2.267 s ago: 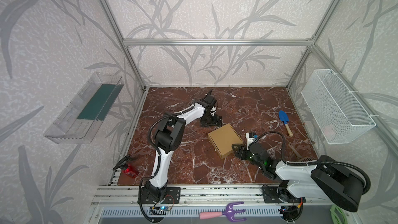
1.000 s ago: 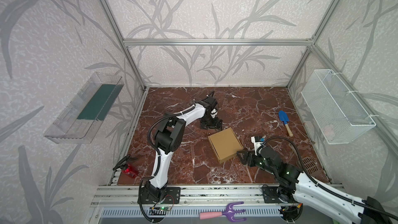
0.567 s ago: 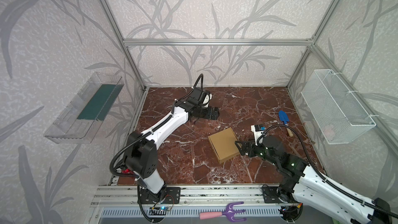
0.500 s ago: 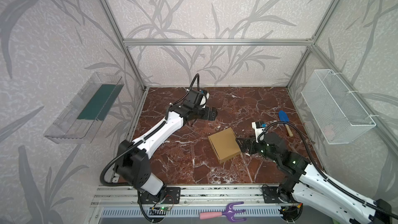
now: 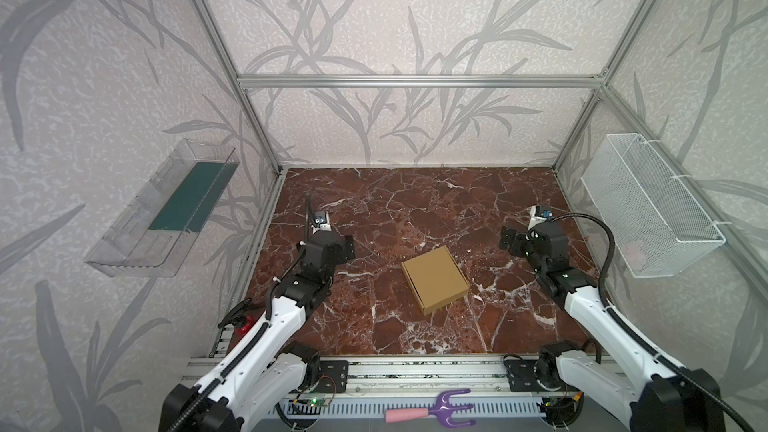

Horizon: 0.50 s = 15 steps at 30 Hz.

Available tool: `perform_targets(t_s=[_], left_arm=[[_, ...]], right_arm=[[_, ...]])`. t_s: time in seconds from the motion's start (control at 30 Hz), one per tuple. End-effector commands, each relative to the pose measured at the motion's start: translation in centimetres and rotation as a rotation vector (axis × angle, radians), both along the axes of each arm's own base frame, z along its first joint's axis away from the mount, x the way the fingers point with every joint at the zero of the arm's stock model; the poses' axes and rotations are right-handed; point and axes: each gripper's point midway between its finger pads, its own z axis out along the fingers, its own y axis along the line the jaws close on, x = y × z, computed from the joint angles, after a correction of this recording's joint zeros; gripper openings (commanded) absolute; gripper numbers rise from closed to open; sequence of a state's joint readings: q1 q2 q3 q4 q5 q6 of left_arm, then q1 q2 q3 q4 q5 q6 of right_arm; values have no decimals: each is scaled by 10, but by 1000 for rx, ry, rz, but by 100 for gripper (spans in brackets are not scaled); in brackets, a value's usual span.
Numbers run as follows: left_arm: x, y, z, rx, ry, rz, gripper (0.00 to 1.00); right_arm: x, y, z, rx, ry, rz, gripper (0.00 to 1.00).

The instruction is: Fold the paper box

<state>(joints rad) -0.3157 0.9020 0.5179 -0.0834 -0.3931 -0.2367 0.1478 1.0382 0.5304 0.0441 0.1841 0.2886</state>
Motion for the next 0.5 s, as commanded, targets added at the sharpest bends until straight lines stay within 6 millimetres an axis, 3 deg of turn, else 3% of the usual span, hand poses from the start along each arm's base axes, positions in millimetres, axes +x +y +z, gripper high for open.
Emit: perform_targets(t_s=[0.0,0.13,0.47], left_arm=[[13,29,21,64,-129,126,99],[21,57,0,51,-107,244,99],[38,89,-30,26,-180,275,99]], right_arm=[[18,-17,2,-121,-92,-23,99],[26,-31,-18,-187,-147,-81,99],[49,-24,-35,-274,-258,-11,99]])
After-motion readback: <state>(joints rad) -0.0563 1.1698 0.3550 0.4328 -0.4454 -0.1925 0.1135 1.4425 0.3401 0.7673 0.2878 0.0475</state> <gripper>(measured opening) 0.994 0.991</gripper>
